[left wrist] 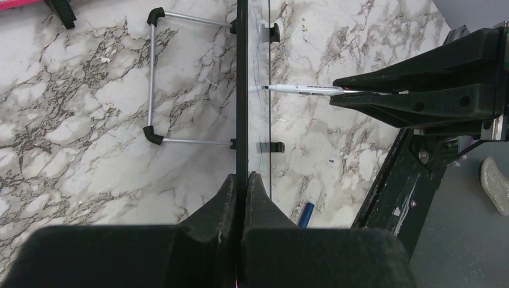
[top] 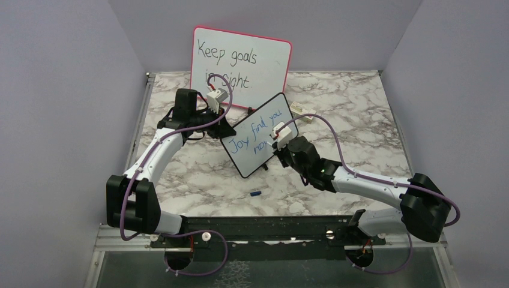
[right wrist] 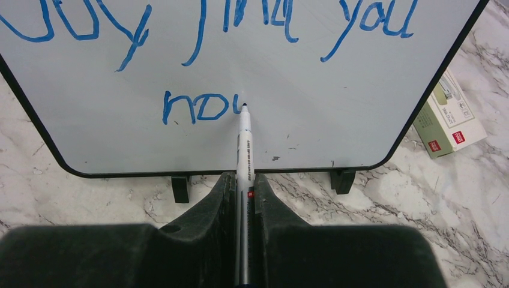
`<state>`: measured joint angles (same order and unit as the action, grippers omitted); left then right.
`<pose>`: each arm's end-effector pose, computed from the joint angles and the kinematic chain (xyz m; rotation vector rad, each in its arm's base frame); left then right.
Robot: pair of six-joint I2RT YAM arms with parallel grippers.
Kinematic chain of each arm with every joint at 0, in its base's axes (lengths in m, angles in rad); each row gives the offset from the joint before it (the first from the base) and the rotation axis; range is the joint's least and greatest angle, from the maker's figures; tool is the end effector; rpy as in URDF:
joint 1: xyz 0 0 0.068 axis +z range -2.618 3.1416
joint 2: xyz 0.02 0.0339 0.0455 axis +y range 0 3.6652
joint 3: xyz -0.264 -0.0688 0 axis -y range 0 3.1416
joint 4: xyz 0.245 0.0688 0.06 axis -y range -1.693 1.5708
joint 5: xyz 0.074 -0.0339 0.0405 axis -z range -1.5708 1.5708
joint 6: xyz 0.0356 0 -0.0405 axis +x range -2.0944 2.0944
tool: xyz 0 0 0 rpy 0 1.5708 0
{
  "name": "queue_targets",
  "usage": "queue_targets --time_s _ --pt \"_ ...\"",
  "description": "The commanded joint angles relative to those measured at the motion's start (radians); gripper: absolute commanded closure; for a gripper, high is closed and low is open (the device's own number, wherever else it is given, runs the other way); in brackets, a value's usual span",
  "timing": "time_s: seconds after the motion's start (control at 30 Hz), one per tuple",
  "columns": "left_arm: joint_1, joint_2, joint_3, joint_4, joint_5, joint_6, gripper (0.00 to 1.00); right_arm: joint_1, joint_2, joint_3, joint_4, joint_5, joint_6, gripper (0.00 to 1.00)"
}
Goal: Write a sentence on the whiteboard
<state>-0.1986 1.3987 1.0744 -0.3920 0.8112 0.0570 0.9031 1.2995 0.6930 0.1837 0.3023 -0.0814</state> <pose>0.2894 -0.0846 0.2877 0.6947 2.0901 -0.9955 0.1837 0.2158 0.2332 -0.7605 1.8289 0.2338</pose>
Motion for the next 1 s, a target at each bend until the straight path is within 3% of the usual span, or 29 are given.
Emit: queue_targets --time_s 0.0,0.97 --pt "-0.010 0.004 -0.011 -0.049 -0.050 0.062 1.00 -0.006 -0.015 0.031 0.050 0.026 -0.017 0.99" --pt "-0.012 0.005 -0.011 -0.048 -0.052 0.062 1.00 -0.018 -0.001 -0.021 -0.038 0.049 0.022 1.00"
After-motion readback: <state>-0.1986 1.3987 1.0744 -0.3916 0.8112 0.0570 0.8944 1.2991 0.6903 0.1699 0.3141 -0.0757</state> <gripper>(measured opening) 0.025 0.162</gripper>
